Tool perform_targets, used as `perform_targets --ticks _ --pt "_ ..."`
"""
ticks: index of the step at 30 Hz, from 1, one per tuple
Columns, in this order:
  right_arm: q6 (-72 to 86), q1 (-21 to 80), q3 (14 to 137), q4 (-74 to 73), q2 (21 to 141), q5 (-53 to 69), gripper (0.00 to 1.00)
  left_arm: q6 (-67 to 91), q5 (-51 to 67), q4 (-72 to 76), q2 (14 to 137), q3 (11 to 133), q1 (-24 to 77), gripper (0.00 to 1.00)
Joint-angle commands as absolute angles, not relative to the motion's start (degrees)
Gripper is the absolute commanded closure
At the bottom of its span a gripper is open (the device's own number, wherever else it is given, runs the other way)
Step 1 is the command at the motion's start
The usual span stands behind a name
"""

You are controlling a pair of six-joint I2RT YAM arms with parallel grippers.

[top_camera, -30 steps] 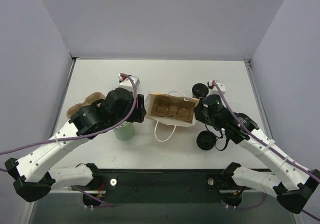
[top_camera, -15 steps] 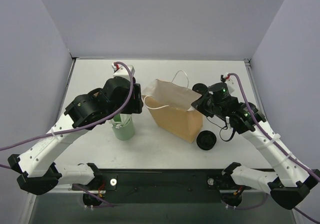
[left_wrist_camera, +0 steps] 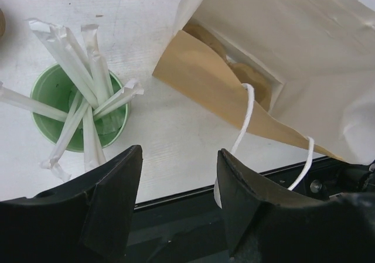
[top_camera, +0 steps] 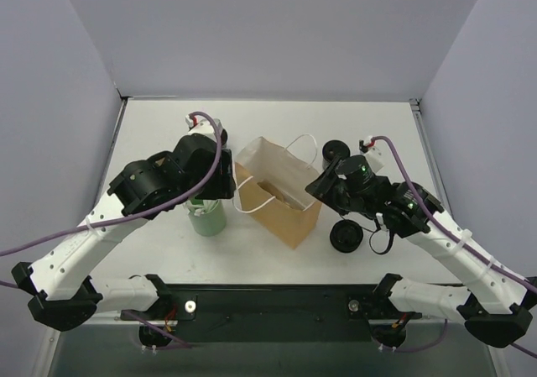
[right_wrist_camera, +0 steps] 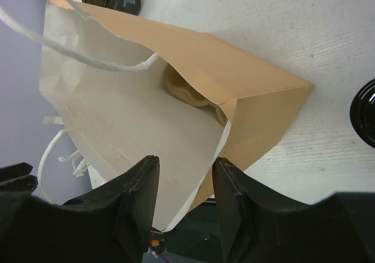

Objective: Pack the takeout coffee

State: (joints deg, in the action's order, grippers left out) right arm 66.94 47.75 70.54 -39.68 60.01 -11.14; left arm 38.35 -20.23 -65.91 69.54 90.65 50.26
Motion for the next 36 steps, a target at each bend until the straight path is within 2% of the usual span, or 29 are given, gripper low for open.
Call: perform_targets --ticks 1,9,15,24,29,36 --pt "63.7 48.1 73.6 -43.8 56.3 -15.6 0.58 38.0 -17.9 -67.3 67.4 89.2 47.7 0.36" --pt "53.7 48.1 78.2 -49.3 55.5 -14.9 0.59 35.7 -9.9 -62.8 67.9 84.4 39.0 0.38" --pt "45.5 48.1 81.2 -49.7 55.5 -16.6 0.60 32.7 -10.3 -59.0 73.0 87.0 37.6 0.41" --pt "30.4 47.5 86.7 -49.4 58.4 -18.2 0.60 30.9 -11.4 -55.6 84.9 94.4 36.9 0.43" --pt "29.4 47.4 88.1 -49.4 58.7 -17.5 0.60 30.4 -13.0 -54.0 93.2 99.0 35.5 0.43" --pt "30.9 47.0 83.7 -49.3 54.8 -17.0 0.61 27.4 -9.5 -49.2 106.2 114.1 33.9 0.41"
